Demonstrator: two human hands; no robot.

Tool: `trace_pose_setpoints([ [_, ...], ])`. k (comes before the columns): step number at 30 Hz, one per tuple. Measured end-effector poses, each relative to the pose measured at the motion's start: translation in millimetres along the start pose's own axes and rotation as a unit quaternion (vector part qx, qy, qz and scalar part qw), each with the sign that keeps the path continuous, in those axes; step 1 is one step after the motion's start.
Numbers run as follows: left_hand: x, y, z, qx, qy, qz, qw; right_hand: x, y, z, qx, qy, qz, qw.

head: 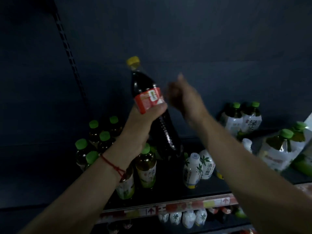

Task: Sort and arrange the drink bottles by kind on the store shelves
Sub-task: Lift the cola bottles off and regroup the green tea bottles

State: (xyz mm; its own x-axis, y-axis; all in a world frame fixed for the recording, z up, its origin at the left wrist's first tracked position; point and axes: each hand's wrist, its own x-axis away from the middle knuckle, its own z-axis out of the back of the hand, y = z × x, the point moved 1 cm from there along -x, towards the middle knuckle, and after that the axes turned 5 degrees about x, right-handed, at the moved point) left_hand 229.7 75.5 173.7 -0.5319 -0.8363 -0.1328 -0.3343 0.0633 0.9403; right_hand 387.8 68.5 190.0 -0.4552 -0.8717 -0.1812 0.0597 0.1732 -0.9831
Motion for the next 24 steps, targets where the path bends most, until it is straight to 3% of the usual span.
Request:
trace_pose_setpoints([
  [3,-2.0,6.9,14.2,0.054,0.062,0.043,0.996,-28.3,85.0,6.0,0.183,0.015,-0.064,0.981],
  [6,1.5,6.6,25.9,0.048,0.117,0.049,0.991,-50.7,152.4,6.6,0.231,-0.021,-0.153,0.961],
  [10,7.8,-0.9,33.6,0.07,0.177,0.049,0.98,-95.3,228.3,12.1,0.31,-0.125,-0.116,0.935],
  [13,14.4,-6.6,36.7,0.072,0.194,0.045,0.977,-71.0,201.9,8.4,0.319,-0.081,-0.08,0.941],
  [20,34.8,-3.6,32.1,0.054,0.207,0.018,0.977,-63.2,143.0,15.8,0.314,-0.093,-0.059,0.943],
  [24,48.0,9.7,20.8,0.063,0.198,0.005,0.978,-44.3,74.1,24.8,0.194,-0.012,-0.019,0.981],
])
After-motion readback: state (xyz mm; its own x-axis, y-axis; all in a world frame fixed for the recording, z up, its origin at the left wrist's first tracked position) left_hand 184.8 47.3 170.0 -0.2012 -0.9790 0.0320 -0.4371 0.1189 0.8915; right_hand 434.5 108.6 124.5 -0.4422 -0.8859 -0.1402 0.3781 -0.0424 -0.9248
